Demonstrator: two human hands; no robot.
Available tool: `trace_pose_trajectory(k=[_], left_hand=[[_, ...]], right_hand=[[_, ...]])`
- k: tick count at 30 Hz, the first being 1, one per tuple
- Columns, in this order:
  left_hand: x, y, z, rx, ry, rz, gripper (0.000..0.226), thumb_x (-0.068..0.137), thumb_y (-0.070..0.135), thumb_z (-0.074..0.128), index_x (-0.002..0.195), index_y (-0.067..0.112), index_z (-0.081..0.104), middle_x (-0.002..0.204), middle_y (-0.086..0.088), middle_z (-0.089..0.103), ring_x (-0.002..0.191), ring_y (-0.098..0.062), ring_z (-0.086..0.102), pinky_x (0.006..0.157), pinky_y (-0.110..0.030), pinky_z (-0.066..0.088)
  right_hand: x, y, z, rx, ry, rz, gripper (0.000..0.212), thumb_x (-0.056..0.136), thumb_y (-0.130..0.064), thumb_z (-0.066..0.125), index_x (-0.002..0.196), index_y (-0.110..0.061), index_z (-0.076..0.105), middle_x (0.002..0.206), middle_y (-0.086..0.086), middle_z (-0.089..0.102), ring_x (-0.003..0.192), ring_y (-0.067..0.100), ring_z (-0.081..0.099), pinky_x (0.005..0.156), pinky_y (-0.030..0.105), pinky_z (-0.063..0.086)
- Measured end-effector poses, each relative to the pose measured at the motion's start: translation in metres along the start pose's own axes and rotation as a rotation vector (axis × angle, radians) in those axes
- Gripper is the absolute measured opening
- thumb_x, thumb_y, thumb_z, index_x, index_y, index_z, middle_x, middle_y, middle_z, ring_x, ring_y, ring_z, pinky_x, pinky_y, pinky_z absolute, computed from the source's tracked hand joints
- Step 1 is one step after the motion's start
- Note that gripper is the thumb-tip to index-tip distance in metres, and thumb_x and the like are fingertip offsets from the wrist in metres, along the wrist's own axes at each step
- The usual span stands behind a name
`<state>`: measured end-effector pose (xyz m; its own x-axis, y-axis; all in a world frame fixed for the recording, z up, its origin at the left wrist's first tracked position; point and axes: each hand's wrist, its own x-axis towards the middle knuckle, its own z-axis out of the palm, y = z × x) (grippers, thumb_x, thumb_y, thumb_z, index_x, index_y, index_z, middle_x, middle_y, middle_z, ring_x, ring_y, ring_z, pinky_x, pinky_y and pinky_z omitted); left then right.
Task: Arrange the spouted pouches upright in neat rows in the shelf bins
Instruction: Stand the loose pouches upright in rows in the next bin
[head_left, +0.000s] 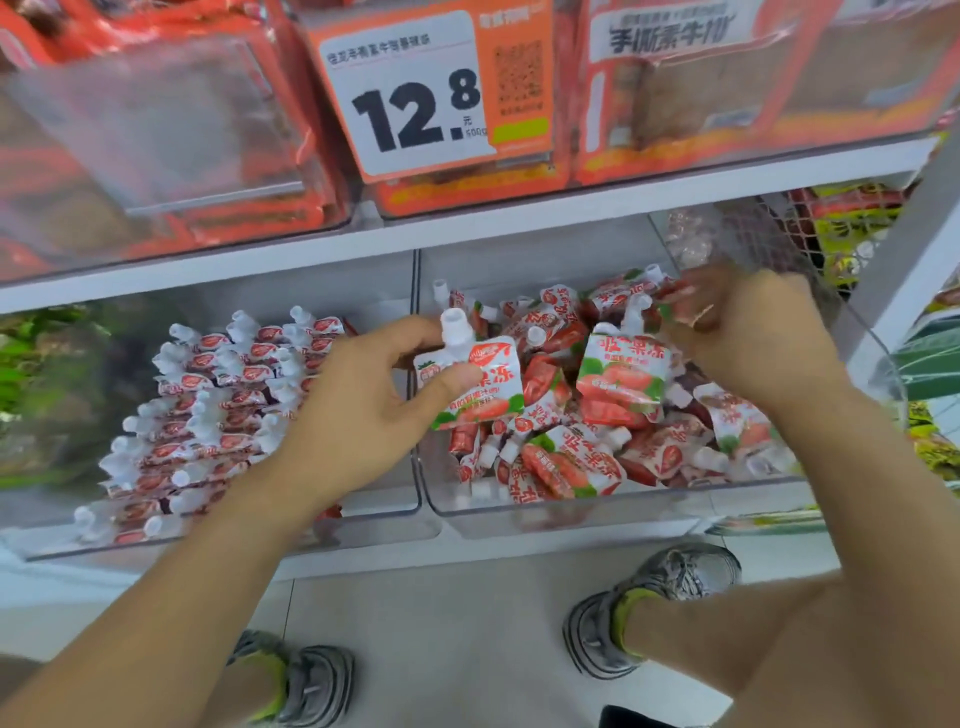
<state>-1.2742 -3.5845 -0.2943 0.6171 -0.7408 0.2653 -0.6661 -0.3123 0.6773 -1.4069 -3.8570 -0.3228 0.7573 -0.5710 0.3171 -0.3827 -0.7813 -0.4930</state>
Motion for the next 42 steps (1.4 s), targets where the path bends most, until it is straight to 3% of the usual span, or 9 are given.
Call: trace_pose_trajectory(k=[3, 6, 9, 13, 22, 26, 29, 36, 42], left_hand=[[-0.001, 0.001, -0.001, 0.024, 0.002, 0.033, 0.019, 0.083, 0.045, 0.063, 0.100, 0.037, 0.063, 0.090, 0.040, 0.063, 0.091, 0.018, 0.059, 0.075, 0.000, 0.038], [-0.004, 0.003, -0.003, 0.032, 0.027, 0.061, 0.015, 0.084, 0.035, 0.066, 0.099, 0.034, 0.064, 0.083, 0.045, 0.060, 0.079, 0.023, 0.055, 0.067, 0.002, 0.036], [-0.008, 0.001, -0.011, 0.013, 0.089, 0.038, 0.023, 0.086, 0.040, 0.066, 0.106, 0.029, 0.068, 0.088, 0.040, 0.063, 0.087, 0.020, 0.059, 0.072, 0.000, 0.040], [-0.014, 0.006, -0.027, -0.045, 0.135, -0.008, 0.010, 0.089, 0.047, 0.063, 0.098, 0.044, 0.060, 0.094, 0.036, 0.066, 0.082, -0.006, 0.068, 0.062, -0.017, 0.051], [-0.034, -0.005, -0.033, -0.098, 0.083, -0.148, 0.015, 0.085, 0.044, 0.068, 0.090, 0.030, 0.069, 0.083, 0.012, 0.073, 0.068, -0.013, 0.069, 0.058, -0.032, 0.052], [-0.034, -0.007, -0.034, -0.082, 0.107, -0.174, 0.020, 0.085, 0.050, 0.066, 0.081, 0.030, 0.066, 0.073, 0.007, 0.071, 0.057, -0.019, 0.062, 0.045, -0.022, 0.043], [-0.036, -0.012, -0.034, -0.099, 0.110, -0.188, 0.034, 0.080, 0.058, 0.061, 0.084, 0.025, 0.068, 0.071, -0.002, 0.070, 0.060, -0.031, 0.061, 0.047, -0.037, 0.046], [-0.035, -0.005, -0.031, -0.158, 0.075, -0.214, 0.024, 0.086, 0.041, 0.068, 0.078, 0.018, 0.067, 0.061, 0.009, 0.065, 0.047, -0.001, 0.054, 0.044, -0.009, 0.036], [-0.030, 0.004, -0.030, -0.152, 0.067, -0.211, 0.020, 0.079, 0.045, 0.063, 0.084, 0.026, 0.068, 0.079, 0.014, 0.073, 0.068, -0.009, 0.070, 0.052, -0.019, 0.051]], right_hand=[[-0.007, -0.018, 0.006, 0.094, 0.187, -0.034, 0.020, 0.082, -0.016, 0.073, 0.102, -0.014, 0.072, 0.088, 0.001, 0.071, 0.069, 0.010, 0.065, 0.072, 0.021, 0.051], [-0.020, -0.050, 0.027, 0.269, -0.191, -0.305, 0.021, 0.076, -0.029, 0.083, 0.094, -0.022, 0.073, 0.082, -0.015, 0.064, 0.069, -0.006, 0.059, 0.065, 0.016, 0.051], [-0.023, -0.061, 0.056, 0.136, -0.588, -0.536, 0.052, 0.064, -0.052, 0.084, 0.109, -0.029, 0.070, 0.100, -0.018, 0.062, 0.089, -0.002, 0.052, 0.079, 0.024, 0.047], [-0.024, -0.064, 0.070, -0.077, -0.706, -0.695, 0.066, 0.064, -0.052, 0.081, 0.126, -0.036, 0.063, 0.116, -0.014, 0.053, 0.104, 0.008, 0.031, 0.077, 0.022, 0.036], [-0.016, -0.073, 0.079, -0.141, -0.629, -0.819, 0.052, 0.063, -0.059, 0.079, 0.107, -0.033, 0.071, 0.089, -0.016, 0.050, 0.093, 0.011, 0.032, 0.078, 0.029, 0.041], [-0.014, -0.081, 0.085, -0.128, -0.392, -0.885, 0.070, 0.058, -0.063, 0.080, 0.112, -0.020, 0.067, 0.113, -0.002, 0.061, 0.108, 0.018, 0.046, 0.087, 0.038, 0.045], [-0.013, -0.087, 0.098, -0.219, -0.582, -0.867, 0.088, 0.056, -0.067, 0.077, 0.129, -0.022, 0.055, 0.131, 0.000, 0.053, 0.121, 0.022, 0.045, 0.097, 0.038, 0.039], [-0.007, -0.080, 0.095, -0.197, -0.593, -0.885, 0.042, 0.073, -0.054, 0.072, 0.110, -0.035, 0.067, 0.111, -0.006, 0.057, 0.113, 0.018, 0.050, 0.079, 0.035, 0.027], [0.010, -0.065, 0.051, -0.110, -0.521, -0.746, 0.038, 0.071, -0.029, 0.077, 0.108, -0.030, 0.072, 0.099, -0.005, 0.057, 0.103, 0.019, 0.049, 0.082, 0.039, 0.044]])
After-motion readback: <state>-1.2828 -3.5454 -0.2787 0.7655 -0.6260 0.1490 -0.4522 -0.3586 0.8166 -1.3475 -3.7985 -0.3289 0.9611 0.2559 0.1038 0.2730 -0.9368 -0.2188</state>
